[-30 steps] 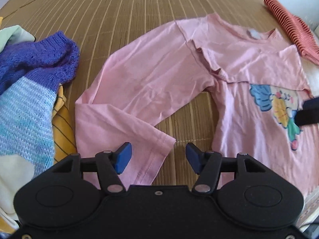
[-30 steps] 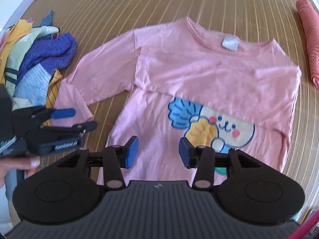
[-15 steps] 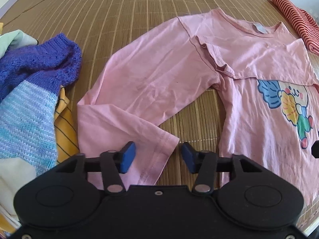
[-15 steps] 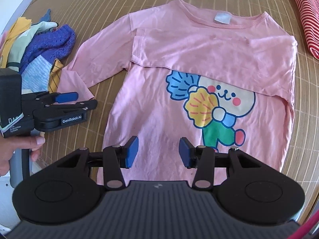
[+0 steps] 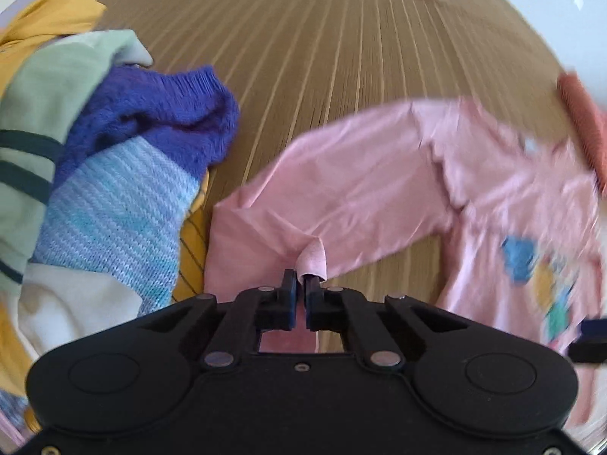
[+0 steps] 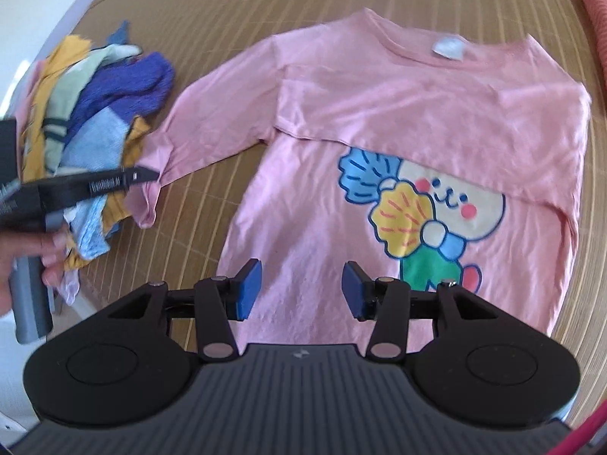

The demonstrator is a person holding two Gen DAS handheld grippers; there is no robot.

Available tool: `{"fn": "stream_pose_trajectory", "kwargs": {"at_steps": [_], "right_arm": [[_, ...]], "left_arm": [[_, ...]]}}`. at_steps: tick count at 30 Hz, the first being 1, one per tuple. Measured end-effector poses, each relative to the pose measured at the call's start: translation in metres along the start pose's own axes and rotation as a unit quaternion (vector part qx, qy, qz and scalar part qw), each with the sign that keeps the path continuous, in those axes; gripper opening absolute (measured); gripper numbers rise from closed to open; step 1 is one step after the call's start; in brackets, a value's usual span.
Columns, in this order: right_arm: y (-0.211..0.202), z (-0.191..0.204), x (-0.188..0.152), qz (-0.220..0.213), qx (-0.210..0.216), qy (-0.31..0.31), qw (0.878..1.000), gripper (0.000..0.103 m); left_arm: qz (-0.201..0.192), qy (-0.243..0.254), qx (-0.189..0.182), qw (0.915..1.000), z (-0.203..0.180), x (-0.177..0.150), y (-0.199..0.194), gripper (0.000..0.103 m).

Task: Fold clothes
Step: 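Grasp the other sleeve with the left gripper and fold it over the body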

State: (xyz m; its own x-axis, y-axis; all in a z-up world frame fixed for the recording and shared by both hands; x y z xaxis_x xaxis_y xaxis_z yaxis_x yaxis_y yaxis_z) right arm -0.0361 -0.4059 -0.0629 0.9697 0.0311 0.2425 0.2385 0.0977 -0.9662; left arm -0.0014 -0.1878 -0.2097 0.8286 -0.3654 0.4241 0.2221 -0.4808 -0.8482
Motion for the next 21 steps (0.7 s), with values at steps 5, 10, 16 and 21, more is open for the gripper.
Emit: {"fn": "stream_pose_trajectory", "kwargs": {"at_steps": [5,10,16,21], "right_arm": [[-0.004,-0.017,0.006,0.000,0.015,-0.013,1.000,0.053],[-0.010,-0.051,0.008,-0.008,0.012,-0.015,1.000,0.053],[-0.023,-0.106,0.007,-0.022,0.008,0.013,1.000,0.054],[-0.027,-0.142,0.002,-0.027,0.007,0.023,0.999,0.063]], "left_arm": [[-0.044,-0.045,-0.055,0.9965,-0.041,0.022,-0.014,0.005],[-0.066,-0.010,-0.084,0.9943,-0.114,0.047,-0.005,0.005],[-0.072,0.016,-0.115,0.9906,-0.191,0.069,0.020,0.005],[-0.051,0.044,-0.127,0.9896,-0.240,0.074,0.046,0.005]]}}
Point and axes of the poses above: each gripper's, at about its wrist camera, not at the fingertips, and y roughly the way its jaws point, z to its left, x to its top, the point moved 7 cm from there along y, roughly the way its jaws point, and after that the axes turned 14 degrees about -x, right-handed, at the moved point
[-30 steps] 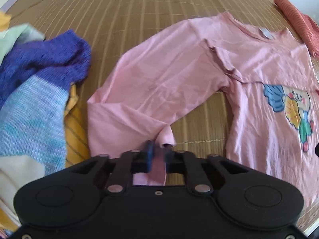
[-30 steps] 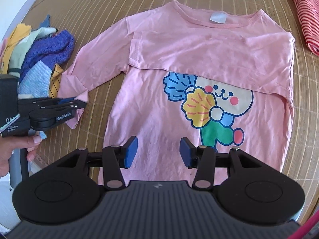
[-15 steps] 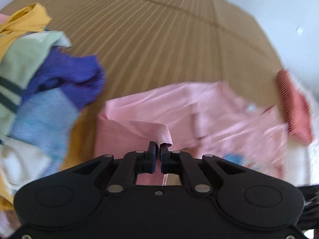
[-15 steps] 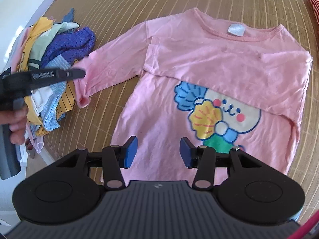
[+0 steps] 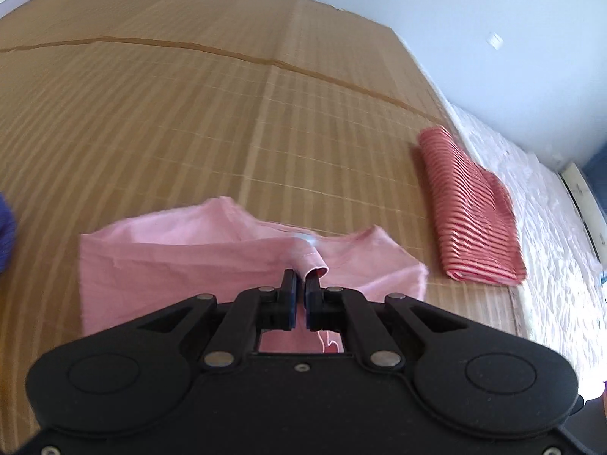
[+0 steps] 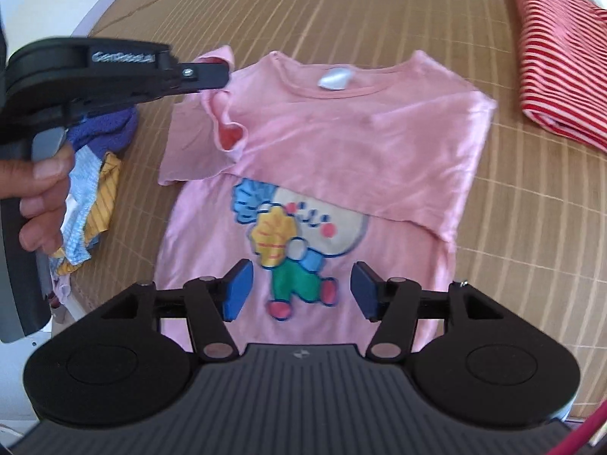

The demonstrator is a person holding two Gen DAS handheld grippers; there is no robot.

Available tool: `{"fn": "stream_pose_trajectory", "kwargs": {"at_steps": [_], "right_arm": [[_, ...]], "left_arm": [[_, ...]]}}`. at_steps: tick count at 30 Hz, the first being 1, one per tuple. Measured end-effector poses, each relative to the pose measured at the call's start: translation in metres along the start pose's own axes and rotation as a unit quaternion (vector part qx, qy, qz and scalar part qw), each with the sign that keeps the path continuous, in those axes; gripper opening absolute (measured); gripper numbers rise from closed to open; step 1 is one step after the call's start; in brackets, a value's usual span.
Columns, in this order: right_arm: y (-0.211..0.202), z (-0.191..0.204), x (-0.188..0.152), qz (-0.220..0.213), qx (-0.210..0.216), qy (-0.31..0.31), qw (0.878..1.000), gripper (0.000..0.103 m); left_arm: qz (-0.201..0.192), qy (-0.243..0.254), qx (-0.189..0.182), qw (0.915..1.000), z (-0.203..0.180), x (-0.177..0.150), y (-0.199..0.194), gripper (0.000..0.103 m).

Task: Fold clothes
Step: 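Grasp the other sleeve with the left gripper and fold it over the body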

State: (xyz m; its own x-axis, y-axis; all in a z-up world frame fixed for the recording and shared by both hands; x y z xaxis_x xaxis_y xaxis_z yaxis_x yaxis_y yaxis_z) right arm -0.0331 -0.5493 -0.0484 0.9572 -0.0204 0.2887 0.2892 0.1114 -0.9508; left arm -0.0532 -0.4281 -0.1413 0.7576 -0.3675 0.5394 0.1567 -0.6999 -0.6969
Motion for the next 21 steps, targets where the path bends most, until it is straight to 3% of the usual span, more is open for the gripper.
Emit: {"fn": "stream_pose_trajectory", "kwargs": {"at_steps": [9,21], "right_arm": [[-0.004,-0.040,-0.010,-0.041,0.000,0.067,0.997,0.063],[0.015,-0.064,-0.035,-0.005,-0.007,0.095,0.995,0.066]], "left_arm": [[0.051,0.056,-0.021,0.9969,-0.051,-0.009,0.053,0.005],[0.096,0.100,-0.040,0.9896,-0.092,-0.018,0.099,0.005]]}}
Point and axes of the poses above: each gripper's, at about its wrist camera, not at the fingertips, and y roughly the way its jaws point, z to its left, x to its top, the point moved 7 cm from there along y, roughly the way its jaws point, and after that the axes turned 14 degrees about -x, right-handed, at the moved point
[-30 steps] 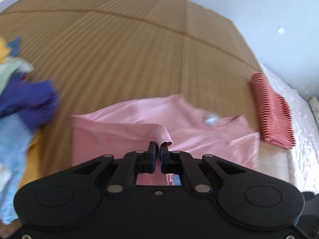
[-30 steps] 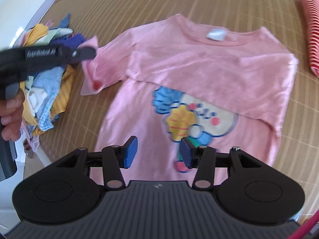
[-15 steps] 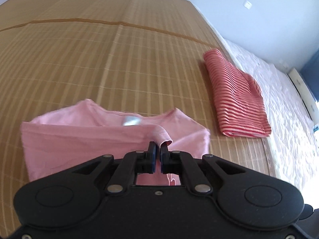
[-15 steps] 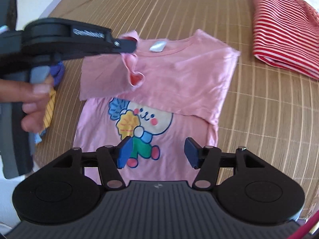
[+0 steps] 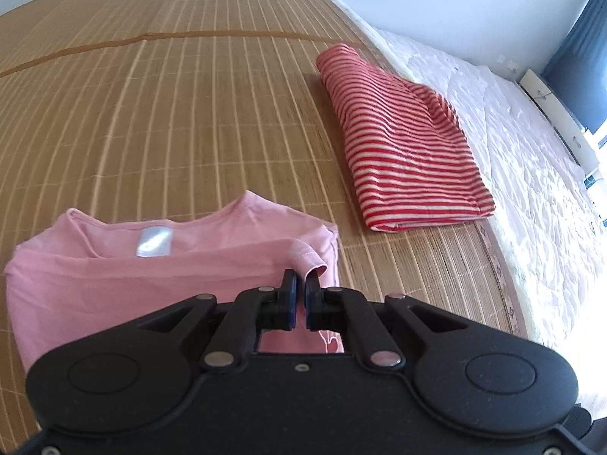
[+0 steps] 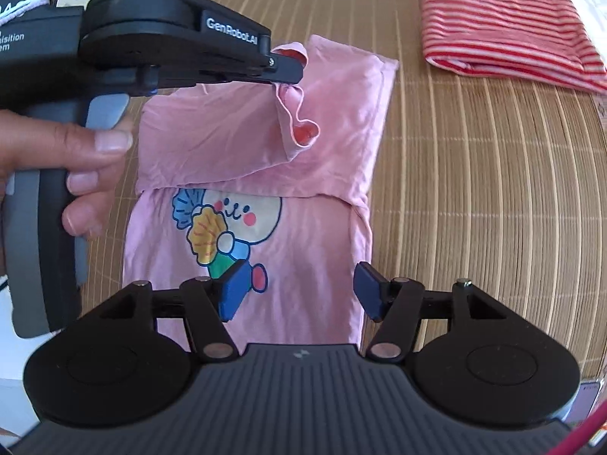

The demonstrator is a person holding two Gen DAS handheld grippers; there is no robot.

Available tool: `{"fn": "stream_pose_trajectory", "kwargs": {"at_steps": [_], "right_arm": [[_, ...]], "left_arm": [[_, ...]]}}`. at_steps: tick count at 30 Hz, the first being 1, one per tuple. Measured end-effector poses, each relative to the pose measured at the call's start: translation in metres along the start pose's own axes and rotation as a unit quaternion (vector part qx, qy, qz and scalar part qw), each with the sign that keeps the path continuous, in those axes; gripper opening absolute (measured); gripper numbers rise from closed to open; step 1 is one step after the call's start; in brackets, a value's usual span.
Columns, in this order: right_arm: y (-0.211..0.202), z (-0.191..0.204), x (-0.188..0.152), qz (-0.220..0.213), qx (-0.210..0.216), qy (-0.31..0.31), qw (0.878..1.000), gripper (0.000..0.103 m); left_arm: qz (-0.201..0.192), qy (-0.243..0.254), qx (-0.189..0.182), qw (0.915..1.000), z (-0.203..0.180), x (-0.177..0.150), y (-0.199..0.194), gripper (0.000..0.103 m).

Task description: Fold clothes

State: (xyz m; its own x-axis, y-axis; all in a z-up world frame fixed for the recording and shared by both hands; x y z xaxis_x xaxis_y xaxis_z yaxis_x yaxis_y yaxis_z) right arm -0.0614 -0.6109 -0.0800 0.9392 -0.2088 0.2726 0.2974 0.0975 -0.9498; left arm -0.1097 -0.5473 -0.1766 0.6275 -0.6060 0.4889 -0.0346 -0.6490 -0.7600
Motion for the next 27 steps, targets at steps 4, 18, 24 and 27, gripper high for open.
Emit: {"fn": "stream_pose_trajectory", "kwargs": {"at_steps": [4,18,24,27], "right_arm": [[0.003,-0.007,-0.003,0.005,-0.004,0.004,1.000,0.066],[0.013,-0.018,-0.006,0.027,-0.013,0.029,0.999,0.079],[0.017,-0.014,-0.007,0.034,-0.030,0.021,0.999,0.087],[0.018,-0.010,-0.006,0.035,-0.045,0.011,0.998,0.089]], "left_arm": [[0.012,0.008,-0.004,0.9999,-0.008,-0.003,0.011,0.005],[0.040,0.037,-0.027,0.9982,-0.027,-0.010,0.031,0.010],[0.038,0.037,-0.072,0.9960,-0.032,-0.015,0.019,0.044],[0.033,0.053,-0.074,0.9953,-0.029,-0.018,0.004,0.055]]}}
Point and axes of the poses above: each gripper's, at about its wrist camera, not at the fingertips, and y roughly the way its jaws point, z to its left, x to its top, the point moved 7 cm from there along y, roughly the way its jaws point, and after that the axes turned 14 degrees about -x, right-handed, at the moved point
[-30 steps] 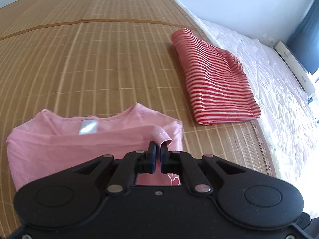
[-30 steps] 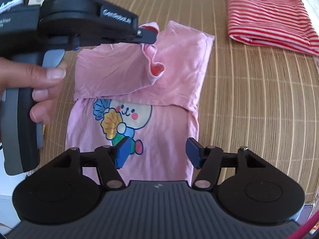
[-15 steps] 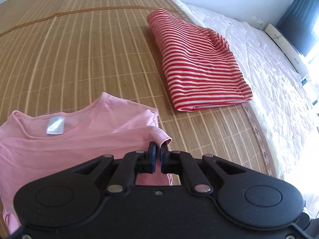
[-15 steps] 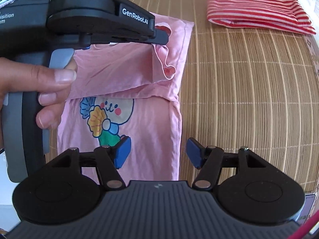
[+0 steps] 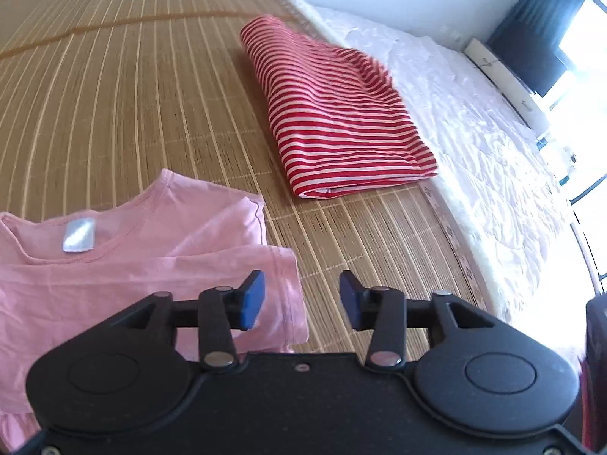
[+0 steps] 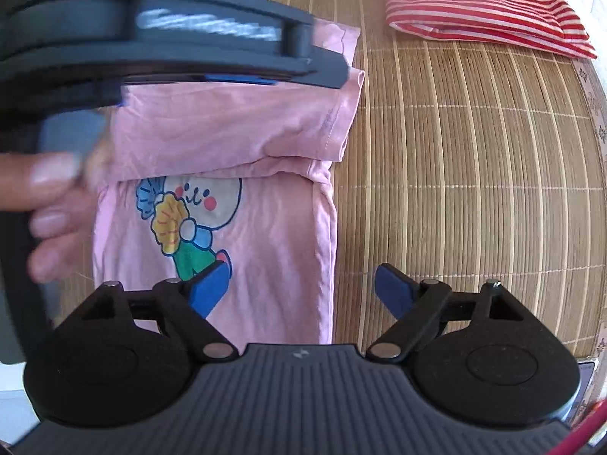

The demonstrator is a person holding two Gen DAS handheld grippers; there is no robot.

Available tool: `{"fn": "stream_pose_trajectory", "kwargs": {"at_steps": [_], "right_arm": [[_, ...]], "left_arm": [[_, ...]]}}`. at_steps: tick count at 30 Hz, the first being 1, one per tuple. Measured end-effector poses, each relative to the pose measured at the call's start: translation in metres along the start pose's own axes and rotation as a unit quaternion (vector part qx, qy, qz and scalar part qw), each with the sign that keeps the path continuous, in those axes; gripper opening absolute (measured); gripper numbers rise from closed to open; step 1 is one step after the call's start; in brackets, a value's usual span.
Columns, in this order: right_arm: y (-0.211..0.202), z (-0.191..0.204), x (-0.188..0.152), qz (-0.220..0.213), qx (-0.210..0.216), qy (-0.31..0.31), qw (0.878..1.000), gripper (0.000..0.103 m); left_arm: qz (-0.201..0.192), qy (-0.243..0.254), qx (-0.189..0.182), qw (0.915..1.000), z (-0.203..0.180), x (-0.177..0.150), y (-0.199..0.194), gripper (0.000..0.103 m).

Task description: Fold clothes

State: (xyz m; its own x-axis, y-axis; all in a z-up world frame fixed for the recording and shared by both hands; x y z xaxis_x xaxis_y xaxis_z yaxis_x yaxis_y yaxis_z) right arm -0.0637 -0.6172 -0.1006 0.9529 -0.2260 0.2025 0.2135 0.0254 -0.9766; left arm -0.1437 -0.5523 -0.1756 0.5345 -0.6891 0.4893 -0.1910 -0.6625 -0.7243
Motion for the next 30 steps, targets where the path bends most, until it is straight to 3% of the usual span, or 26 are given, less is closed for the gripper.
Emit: {"fn": "stream_pose_trajectory", "kwargs": {"at_steps": [3,6,10,14,19,25,28,30], "right_arm": [[0.001,0.006,0.001,0.000,-0.010,-0.008,1.000,0.090],[0.002,0.011,0.003,0.001,-0.021,-0.012,1.000,0.093],[0.005,0.018,0.006,0.011,-0.037,-0.022,0.999,0.097],[0.004,0.028,0.012,0.007,-0.013,-0.019,1.000,0.097],[-0.005,0.052,0.028,-0.016,-0.011,-0.047,0.999,0.097],[-0.018,0.082,0.055,-0.061,0.008,-0.069,0.996,0.098],[-0.018,0.093,0.064,-0.077,0.017,-0.071,0.994,0.098],[-0.015,0.098,0.070,-0.079,0.021,-0.072,0.994,0.098]], "left_arm": [[-0.008,0.004,0.022,0.9997,0.018,-0.005,-0.025,0.059],[-0.017,-0.010,0.070,0.9973,0.057,-0.011,-0.057,0.061],[-0.017,-0.032,0.158,0.9868,0.125,-0.023,-0.100,0.061],[-0.012,-0.049,0.224,0.9733,0.179,-0.028,-0.127,0.061],[-0.011,-0.028,0.236,0.9712,0.208,-0.017,-0.132,0.062],[0.065,0.039,0.229,0.9705,0.226,-0.011,-0.101,0.062],[0.086,0.061,0.251,0.9622,0.240,-0.014,-0.090,0.062],[0.087,0.060,0.249,0.9628,0.252,-0.014,-0.086,0.066]]}}
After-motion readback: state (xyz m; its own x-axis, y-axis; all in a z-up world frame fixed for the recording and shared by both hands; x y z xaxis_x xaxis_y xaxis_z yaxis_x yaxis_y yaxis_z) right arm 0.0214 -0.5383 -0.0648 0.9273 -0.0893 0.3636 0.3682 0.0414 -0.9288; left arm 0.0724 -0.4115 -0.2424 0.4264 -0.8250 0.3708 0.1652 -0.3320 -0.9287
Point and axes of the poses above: each gripper's, at about its wrist camera, not at the fingertips, and y roughly the way its jaws point, z to its left, x to its top, the point moved 7 cm from there along y, roughly the way its jaws point, and after that the axes turned 14 degrees about -x, right-handed, at the moved point
